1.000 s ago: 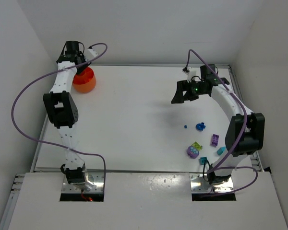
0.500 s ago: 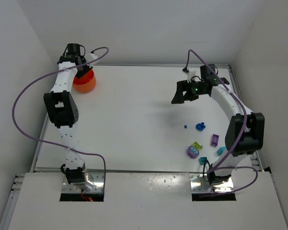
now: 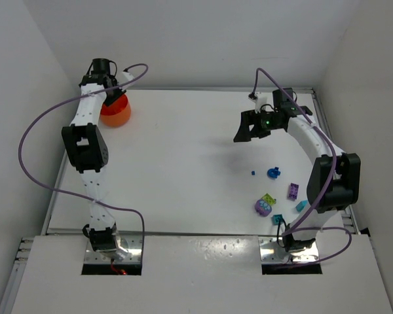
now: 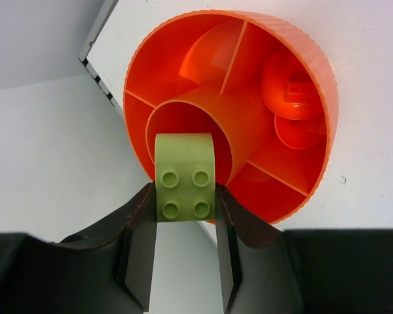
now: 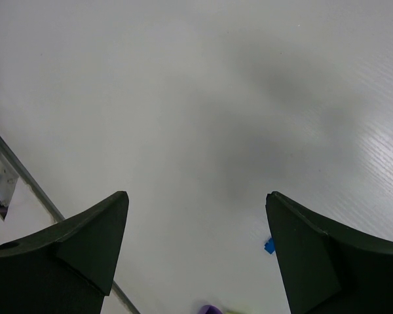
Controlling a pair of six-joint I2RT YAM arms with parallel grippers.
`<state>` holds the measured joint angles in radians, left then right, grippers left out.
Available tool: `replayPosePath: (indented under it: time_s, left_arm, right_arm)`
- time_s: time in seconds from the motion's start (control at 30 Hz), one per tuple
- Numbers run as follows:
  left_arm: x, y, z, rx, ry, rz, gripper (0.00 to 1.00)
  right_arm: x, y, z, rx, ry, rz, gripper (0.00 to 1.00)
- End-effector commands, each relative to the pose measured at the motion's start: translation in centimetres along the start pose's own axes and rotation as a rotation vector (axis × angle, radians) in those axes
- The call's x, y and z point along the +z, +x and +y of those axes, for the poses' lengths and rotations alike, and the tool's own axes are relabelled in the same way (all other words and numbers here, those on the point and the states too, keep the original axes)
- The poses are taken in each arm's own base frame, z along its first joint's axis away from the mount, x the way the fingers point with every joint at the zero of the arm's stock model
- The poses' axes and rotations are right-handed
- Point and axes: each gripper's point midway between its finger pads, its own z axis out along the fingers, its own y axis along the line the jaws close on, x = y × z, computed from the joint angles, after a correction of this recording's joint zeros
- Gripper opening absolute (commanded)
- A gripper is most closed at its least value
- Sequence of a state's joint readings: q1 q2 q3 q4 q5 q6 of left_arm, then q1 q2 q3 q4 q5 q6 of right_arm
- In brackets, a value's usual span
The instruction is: Sort the legos into containers by color
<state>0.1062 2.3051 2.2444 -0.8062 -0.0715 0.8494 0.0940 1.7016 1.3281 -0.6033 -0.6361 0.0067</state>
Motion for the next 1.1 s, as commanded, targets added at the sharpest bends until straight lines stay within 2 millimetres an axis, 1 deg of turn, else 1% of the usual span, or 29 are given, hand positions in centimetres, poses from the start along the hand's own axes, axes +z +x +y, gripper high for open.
replayPosePath:
  time_s: [0.0, 0.03, 0.07, 0.1, 0.13, 0.17, 0.2, 0.23, 0.3, 0.33, 0.37, 0.4, 0.43, 0.5, 0.53, 0.6, 0.63, 0.67, 0.7, 0.77, 0.8, 0.83, 0.87, 0.9, 0.93, 0.97, 1.0, 1.03, 1.07]
  left_arm:
    - [0.2, 0.1, 0.9, -0.032, -0.023, 0.0, 0.24]
    - [0.2, 0.0, 1.0, -0.033, -0.03, -0.005, 0.27]
    - [0.2, 0.0, 1.0, -0.033, -0.03, -0.005, 0.33]
    - [0.2, -0.2, 1.2, -0.044, -0.04, -0.013, 0.36]
    - [-0.2, -0.4, 1.5, -0.045, -0.047, -0.018, 0.39]
    - [-0.2, -0.7, 1.5, -0.055, -0.048, -0.033, 0.42]
    - [-0.7, -0.9, 1.9, -0.055, -0.056, -0.039, 0.46]
    - [-0.6, -1.2, 1.8, -0.066, -0.054, -0.057, 0.49]
    - [-1.9, -2.2, 2.6, -0.079, -0.071, -0.1, 0.56]
    - [-1.9, -2.4, 2.8, -0.095, -0.082, -0.111, 0.58]
    - [-2.5, -3.1, 3.4, -0.112, -0.098, -0.143, 0.61]
    - [-3.3, -3.6, 4.0, -0.127, -0.118, -0.162, 0.68]
    - [-3.4, -3.8, 4.2, -0.138, -0.127, -0.17, 0.71]
    - [-4.6, -4.7, 5.5, -0.174, -0.173, -0.215, 0.78]
    - [-4.7, -4.9, 5.7, -0.175, -0.18, -0.221, 0.78]
    - [-6.2, -5.9, 6.8, -0.214, -0.215, -0.274, 0.78]
    - [-7.8, -6.7, 7.6, -0.232, -0.24, -0.313, 0.78]
    - [-8.7, -7.6, 8.1, -0.266, -0.248, -0.365, 0.78]
    - [-10.5, -8.4, 8.5, -0.311, -0.258, -0.414, 0.78]
    - [-12.4, -9.7, 8.8, -0.352, -0.257, -0.495, 0.81]
    - [-13.6, -10.6, 8.5, -0.361, -0.227, -0.55, 0.83]
    - [-14.5, -11.1, 8.2, -0.375, -0.205, -0.581, 0.85]
    - [-16.5, -12.6, 7.2, -0.384, -0.149, -0.655, 0.86]
    - [-17.3, -13.0, 6.6, -0.391, -0.119, -0.682, 0.88]
    - [-18.3, -14.5, 4.9, -0.397, -0.06, -0.721, 0.92]
    - [-17.9, -14.6, 2.9, -0.398, 0.004, -0.722, 0.94]
    - [-19.9, -15.7, 1.3, -0.376, 0.069, -0.781, 0.95]
    - [-20.3, -16.2, -0.1, -0.374, 0.113, -0.793, 0.96]
    - [-20.8, -17.3, -2.3, -0.383, 0.173, -0.804, 0.96]
  right_arm:
    - [-0.3, -1.8, 0.3, -0.054, -0.002, -0.042, 0.86]
    - [-0.3, -1.8, 0.3, -0.054, -0.002, -0.042, 0.86]
    - [-0.3, -1.8, 0.3, -0.054, -0.002, -0.042, 0.86]
    - [-0.3, -1.8, 0.3, -0.054, -0.002, -0.042, 0.86]
    - [-0.3, -1.8, 0.3, -0.054, -0.002, -0.042, 0.86]
    - [-0.3, -1.8, 0.3, -0.054, -0.002, -0.042, 0.86]
    - [-0.3, -1.8, 0.3, -0.054, -0.002, -0.042, 0.86]
    - [-0.3, -1.8, 0.3, -0.054, -0.002, -0.042, 0.86]
    - [-0.3, -1.8, 0.3, -0.064, -0.002, -0.042, 0.86]
    - [-0.3, -1.8, 0.1, -0.063, 0.007, -0.041, 0.86]
    - [-0.3, -1.8, 0.1, -0.063, 0.007, -0.041, 0.86]
    - [-0.3, -1.8, 0.1, -0.063, 0.007, -0.041, 0.86]
    - [-0.3, -1.8, 0.1, -0.063, 0.007, -0.041, 0.86]
    - [-0.3, -1.8, 0.1, -0.073, 0.007, -0.041, 0.86]
    - [-0.2, -1.5, 0.0, -0.067, 0.006, -0.034, 0.86]
    - [-0.2, -1.3, 0.0, -0.071, 0.005, -0.027, 0.86]
    - [-0.5, -1.5, 0.0, -0.077, 0.018, -0.033, 0.86]
    - [-0.6, -1.1, 0.0, -0.093, 0.017, -0.021, 0.86]
    - [-0.8, -0.5, -0.3, -0.097, 0.038, -0.001, 0.86]
    - [-1.4, -0.1, -0.5, -0.146, 0.064, 0.013, 0.86]
    - [-2.0, 1.0, -1.3, -0.157, 0.109, 0.033, 0.8]
    - [-2.5, 2.0, -1.5, -0.172, 0.125, 0.068, 0.77]
    - [-2.7, 3.7, -2.0, -0.22, 0.142, 0.114, 0.75]
    - [-3.1, 4.6, -1.9, -0.248, 0.144, 0.137, 0.72]
    - [-3.9, 6.8, -1.3, -0.293, 0.124, 0.185, 0.68]
    - [-4.6, 7.9, -1.4, -0.307, 0.132, 0.21, 0.65]
    - [-5.0, 9.0, -1.3, -0.323, 0.137, 0.237, 0.63]
    - [-5.5, 10.1, -1.2, -0.334, 0.142, 0.262, 0.59]
    - [-6.2, 12.2, -1.1, -0.322, 0.149, 0.316, 0.58]
